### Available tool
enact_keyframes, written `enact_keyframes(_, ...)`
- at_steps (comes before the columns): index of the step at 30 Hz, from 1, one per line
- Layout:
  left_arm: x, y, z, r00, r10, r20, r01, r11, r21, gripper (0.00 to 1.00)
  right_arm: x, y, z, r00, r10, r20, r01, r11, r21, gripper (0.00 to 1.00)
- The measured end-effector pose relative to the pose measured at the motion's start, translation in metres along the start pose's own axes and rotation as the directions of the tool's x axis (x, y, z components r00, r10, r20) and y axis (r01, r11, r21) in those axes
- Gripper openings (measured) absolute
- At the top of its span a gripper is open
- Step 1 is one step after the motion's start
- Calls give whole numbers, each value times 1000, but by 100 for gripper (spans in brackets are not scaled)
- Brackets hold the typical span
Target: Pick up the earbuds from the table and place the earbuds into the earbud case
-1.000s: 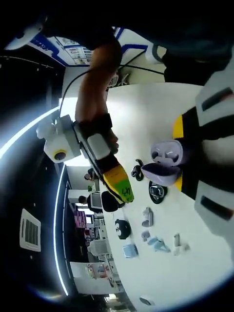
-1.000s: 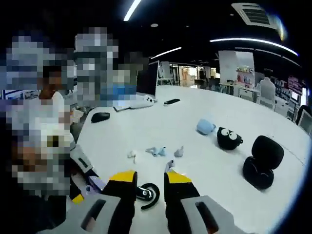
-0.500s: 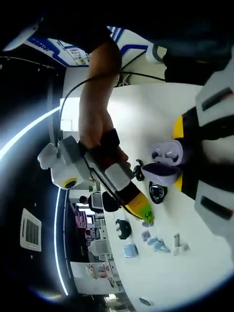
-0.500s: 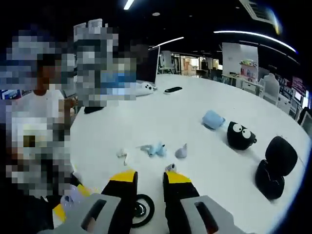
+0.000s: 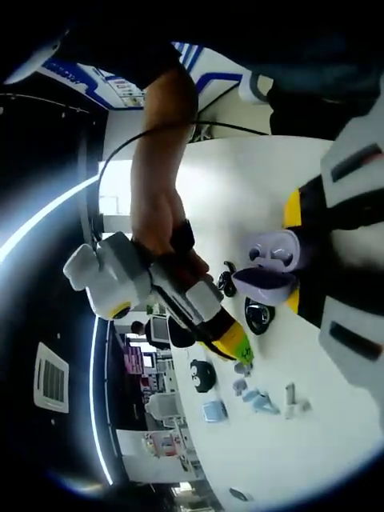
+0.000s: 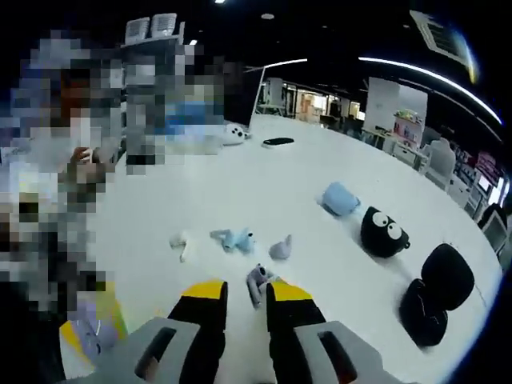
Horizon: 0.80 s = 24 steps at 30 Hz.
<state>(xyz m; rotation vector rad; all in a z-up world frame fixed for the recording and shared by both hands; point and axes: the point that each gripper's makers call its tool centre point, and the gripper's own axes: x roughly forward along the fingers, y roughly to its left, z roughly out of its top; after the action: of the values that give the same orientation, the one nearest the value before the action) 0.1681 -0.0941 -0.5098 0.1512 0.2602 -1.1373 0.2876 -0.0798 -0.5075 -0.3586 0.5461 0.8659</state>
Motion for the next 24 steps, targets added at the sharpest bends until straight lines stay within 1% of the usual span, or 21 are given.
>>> enact_keyframes(3,0,0,0,1000,1,0,-1,1000,0,19,-1,-6,-4,999,-40,-26,38,997,-66,19)
enact_keyframes(5,0,0,0,1000,1,0,-1,1000,0,19,-2,-7,-7,999,-45,-30,43,997,-71,19)
enact_keyframes(8,0,0,0,1000,0,0,0,1000,0,19,-3,-13,-10,998,-55,-33,52,996,-68,18)
enact_keyframes(14,0,0,0,1000,1,0,-1,1000,0,19,-2,-30,-12,995,-98,-22,97,994,-56,15)
enact_keyframes(21,0,0,1,1000,3,1,-3,1000,2,19,1,-47,-11,989,-148,-7,148,988,-42,15)
enact_keyframes(24,0,0,1,1000,3,1,-3,1000,2,19,2,-50,-10,988,-155,4,155,988,-22,15)
